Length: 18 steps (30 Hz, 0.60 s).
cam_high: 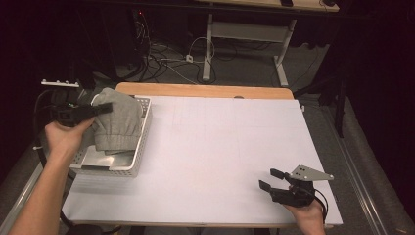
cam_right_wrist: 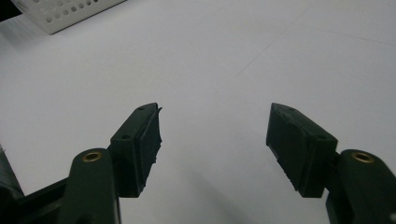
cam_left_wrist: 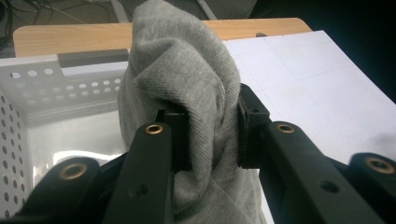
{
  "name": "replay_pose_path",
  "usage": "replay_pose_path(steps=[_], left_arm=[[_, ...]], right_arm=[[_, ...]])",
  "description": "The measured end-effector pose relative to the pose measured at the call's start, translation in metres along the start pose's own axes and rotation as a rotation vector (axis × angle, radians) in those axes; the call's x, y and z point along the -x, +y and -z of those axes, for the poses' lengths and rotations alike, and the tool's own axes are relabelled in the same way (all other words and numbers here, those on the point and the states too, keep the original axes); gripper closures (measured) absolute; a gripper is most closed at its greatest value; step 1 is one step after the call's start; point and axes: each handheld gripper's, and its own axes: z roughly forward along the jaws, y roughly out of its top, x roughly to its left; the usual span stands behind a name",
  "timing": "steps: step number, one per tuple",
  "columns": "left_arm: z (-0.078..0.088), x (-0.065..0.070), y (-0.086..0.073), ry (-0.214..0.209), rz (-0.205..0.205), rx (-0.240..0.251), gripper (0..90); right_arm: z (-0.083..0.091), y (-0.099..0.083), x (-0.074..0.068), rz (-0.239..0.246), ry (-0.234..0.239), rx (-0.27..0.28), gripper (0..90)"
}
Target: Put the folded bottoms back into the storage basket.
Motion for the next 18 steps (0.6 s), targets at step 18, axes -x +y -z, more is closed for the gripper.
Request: replay_pose_path(steps=[18], left_arm=[[-0.023,0.000,-0.001,0.029,-0.033,-0.052,69.9]], right_arm=[[0.000,0.000,0.000,0.001,0.002,-0.002,35.7]])
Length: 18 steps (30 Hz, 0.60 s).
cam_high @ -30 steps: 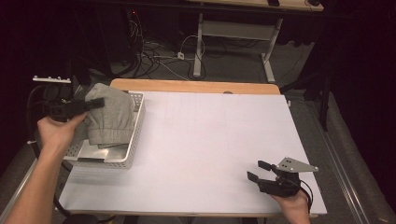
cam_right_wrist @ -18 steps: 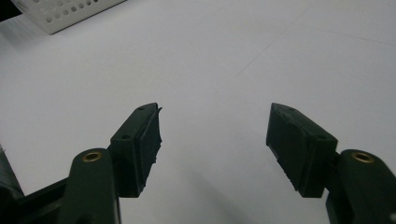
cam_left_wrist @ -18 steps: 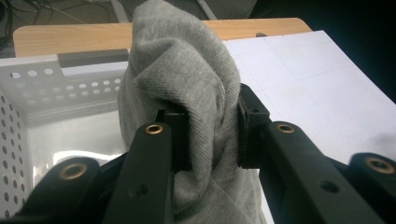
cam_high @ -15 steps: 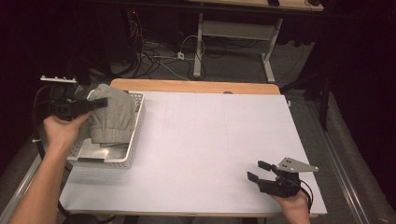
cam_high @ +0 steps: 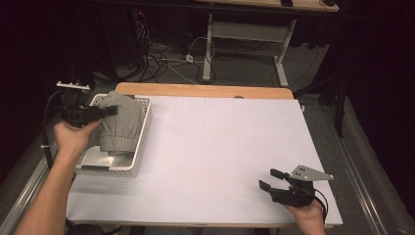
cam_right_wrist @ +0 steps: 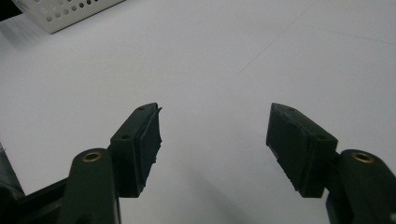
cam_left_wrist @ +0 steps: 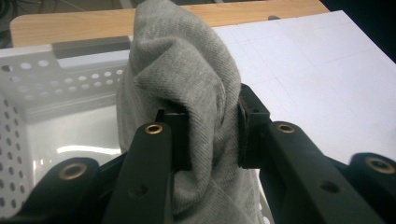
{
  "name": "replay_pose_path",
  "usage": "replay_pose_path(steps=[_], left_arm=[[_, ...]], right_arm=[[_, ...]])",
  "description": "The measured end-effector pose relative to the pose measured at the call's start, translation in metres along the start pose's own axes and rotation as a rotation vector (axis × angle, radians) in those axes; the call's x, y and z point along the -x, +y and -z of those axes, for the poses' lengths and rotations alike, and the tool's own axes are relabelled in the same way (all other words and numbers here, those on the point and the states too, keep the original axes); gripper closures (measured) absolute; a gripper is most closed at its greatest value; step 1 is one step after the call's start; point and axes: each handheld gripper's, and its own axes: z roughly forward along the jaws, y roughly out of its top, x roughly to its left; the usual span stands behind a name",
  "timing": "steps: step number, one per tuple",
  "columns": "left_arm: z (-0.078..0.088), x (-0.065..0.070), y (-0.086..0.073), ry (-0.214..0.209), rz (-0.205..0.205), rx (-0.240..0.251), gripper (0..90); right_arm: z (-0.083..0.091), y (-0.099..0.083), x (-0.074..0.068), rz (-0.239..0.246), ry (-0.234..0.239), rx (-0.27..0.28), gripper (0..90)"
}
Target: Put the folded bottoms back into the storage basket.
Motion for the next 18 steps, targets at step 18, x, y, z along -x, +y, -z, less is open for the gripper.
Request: replay_pose_path(steps=[18], left_arm=[[-0.024,-0.013,-0.006,0.093,-0.002,-0.036,68.3]], right_arm=[[-0.001,0.000,0.000,-0.001,0.004,-0.011,35.6]])
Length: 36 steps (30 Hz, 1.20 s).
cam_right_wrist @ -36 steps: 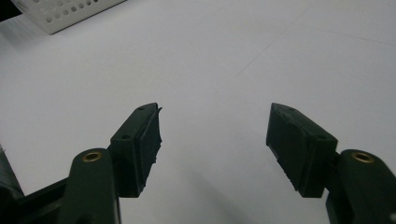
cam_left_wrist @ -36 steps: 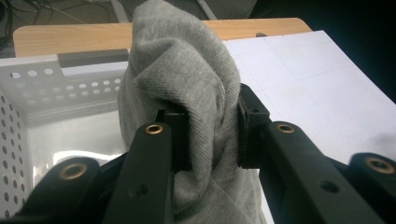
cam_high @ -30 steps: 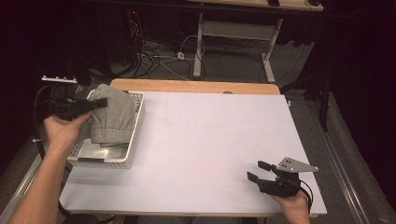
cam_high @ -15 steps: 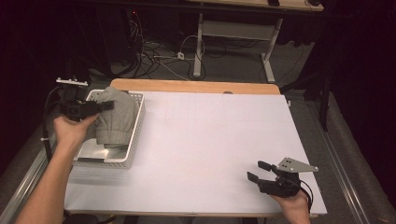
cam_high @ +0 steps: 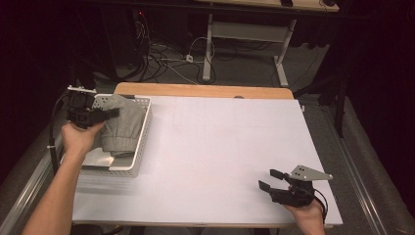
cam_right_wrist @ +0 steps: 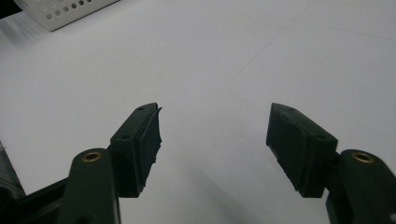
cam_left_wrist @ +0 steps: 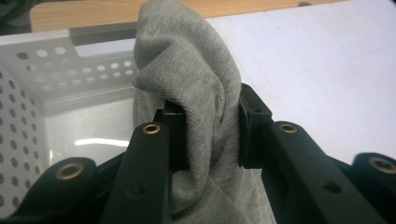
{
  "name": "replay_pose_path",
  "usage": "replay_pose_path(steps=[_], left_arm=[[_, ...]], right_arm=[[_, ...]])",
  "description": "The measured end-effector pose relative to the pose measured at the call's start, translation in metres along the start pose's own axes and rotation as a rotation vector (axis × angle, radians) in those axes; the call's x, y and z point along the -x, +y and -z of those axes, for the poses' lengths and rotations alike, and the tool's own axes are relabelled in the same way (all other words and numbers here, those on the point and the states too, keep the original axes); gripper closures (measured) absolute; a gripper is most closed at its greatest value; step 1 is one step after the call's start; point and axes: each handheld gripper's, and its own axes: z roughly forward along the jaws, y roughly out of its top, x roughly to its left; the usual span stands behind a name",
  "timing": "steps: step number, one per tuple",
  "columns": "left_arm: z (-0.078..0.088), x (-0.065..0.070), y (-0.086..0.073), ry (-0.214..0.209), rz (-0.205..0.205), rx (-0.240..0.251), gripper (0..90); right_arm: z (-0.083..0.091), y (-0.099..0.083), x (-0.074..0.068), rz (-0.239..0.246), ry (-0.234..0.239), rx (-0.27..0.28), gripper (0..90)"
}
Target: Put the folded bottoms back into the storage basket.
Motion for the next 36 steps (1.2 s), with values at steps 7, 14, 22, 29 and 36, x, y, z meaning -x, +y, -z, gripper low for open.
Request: replay_pose_path(steps=[7,14,22,29,36], left_arm=[[-0.010,-0.001,-0.001,0.079,-0.019,-0.036,67.1],[-0.018,-0.005,-0.004,0.110,-0.015,-0.045,66.4],[-0.027,-0.015,-0.014,0.123,0.022,-0.055,65.8],[-0.036,-0.019,-0.020,0.145,0.047,-0.068,65.4],[-0.040,-0.028,-0.026,0.151,0.101,-0.071,64.7]], right_arm=[[0.000,0.000,0.000,0.000,0.002,0.000,35.6],[0.000,0.000,0.000,-0.001,0.002,-0.002,35.6],[0.000,0.000,0.000,-0.001,0.002,-0.004,35.6],[-0.001,0.000,0.000,0.001,0.002,-0.006,35.7],[-0.001,-0.001,0.000,0.000,0.003,-0.007,35.7]])
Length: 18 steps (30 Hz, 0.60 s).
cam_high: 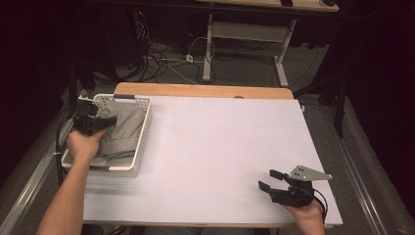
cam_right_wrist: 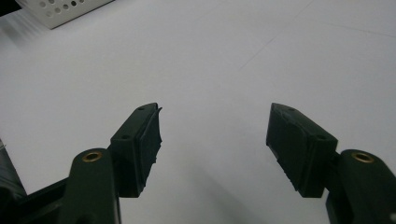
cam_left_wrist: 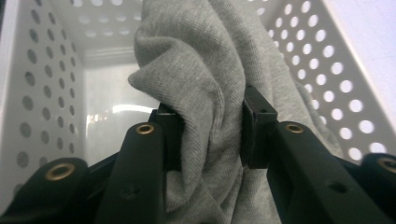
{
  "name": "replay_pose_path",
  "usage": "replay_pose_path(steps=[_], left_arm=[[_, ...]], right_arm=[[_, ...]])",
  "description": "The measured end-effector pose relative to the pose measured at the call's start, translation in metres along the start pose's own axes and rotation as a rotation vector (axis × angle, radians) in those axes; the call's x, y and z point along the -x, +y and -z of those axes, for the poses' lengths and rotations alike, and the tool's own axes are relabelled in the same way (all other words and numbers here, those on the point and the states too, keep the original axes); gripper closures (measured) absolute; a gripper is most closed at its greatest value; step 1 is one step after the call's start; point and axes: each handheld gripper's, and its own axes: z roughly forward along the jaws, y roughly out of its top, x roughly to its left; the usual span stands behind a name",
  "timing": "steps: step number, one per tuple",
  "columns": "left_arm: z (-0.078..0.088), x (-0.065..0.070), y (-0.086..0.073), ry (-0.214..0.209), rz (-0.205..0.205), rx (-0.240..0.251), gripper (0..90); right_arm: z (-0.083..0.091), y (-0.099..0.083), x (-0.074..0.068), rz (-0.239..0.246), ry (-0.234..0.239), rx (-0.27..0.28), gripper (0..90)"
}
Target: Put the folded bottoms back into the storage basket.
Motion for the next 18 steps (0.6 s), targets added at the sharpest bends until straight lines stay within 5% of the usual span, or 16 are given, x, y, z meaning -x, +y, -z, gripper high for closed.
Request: replay_pose_path(steps=[18], left_arm=[[-0.011,-0.001,-0.005,0.024,0.010,-0.040,57.6]], right_arm=[[0.000,0.000,0.000,0.002,0.002,-0.004,35.7]])
